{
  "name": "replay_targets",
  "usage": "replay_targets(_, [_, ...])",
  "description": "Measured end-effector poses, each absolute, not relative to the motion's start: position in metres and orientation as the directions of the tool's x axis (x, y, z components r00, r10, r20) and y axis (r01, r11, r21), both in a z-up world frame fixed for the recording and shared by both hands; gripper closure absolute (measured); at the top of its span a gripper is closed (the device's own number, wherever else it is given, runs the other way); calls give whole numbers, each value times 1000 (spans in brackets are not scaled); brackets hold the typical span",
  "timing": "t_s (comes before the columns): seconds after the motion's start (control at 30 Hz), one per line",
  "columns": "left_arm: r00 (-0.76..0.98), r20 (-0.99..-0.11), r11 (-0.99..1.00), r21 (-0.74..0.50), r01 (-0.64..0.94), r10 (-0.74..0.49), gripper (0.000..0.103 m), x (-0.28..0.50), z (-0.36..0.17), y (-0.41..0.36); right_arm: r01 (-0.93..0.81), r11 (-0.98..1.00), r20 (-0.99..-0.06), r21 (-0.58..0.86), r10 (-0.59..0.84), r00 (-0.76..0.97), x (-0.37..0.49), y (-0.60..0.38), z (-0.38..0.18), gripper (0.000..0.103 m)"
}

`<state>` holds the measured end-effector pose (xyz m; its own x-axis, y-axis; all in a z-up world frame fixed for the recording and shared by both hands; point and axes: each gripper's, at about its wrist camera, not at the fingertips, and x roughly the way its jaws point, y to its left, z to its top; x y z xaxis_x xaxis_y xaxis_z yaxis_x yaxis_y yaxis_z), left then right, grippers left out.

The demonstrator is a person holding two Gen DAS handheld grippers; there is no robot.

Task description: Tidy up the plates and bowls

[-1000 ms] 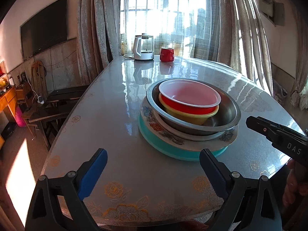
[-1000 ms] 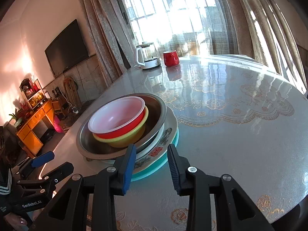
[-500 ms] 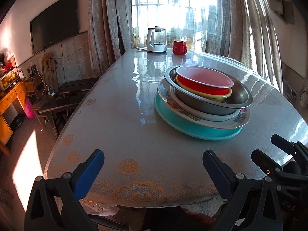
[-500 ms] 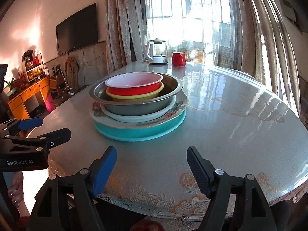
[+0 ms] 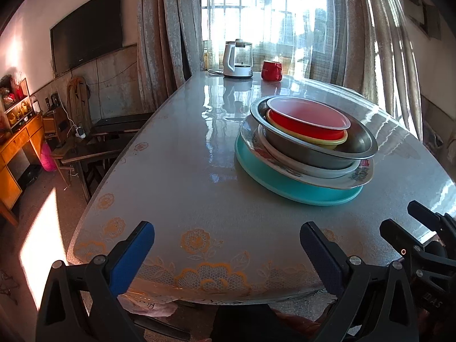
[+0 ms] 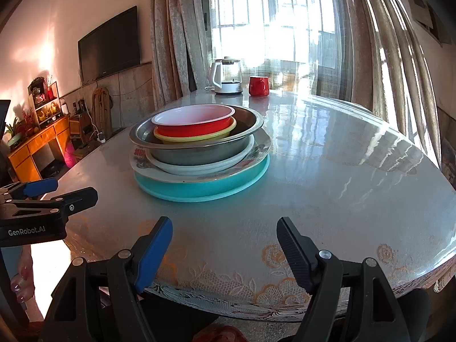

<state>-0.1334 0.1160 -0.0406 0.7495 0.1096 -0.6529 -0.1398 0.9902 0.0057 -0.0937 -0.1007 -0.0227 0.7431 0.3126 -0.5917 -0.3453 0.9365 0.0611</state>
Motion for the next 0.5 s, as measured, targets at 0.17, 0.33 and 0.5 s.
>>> replay_targets(0.17, [755,-642,989,43,-138,133,0,-134,-39,109,-337,939,-591,65,308,745,-94,-103,-22,26])
replay_targets(0.33, [751,-644,989,56,-140,143,0,-134,-40,108,-333,941,-593,68,306,745,-94,-103,-23,26])
replay_targets(0.5, [751,-645,988,55,-142,143,0,-133,-41,108,-328,942,-598,68,302,743,-94,-104,-23,26])
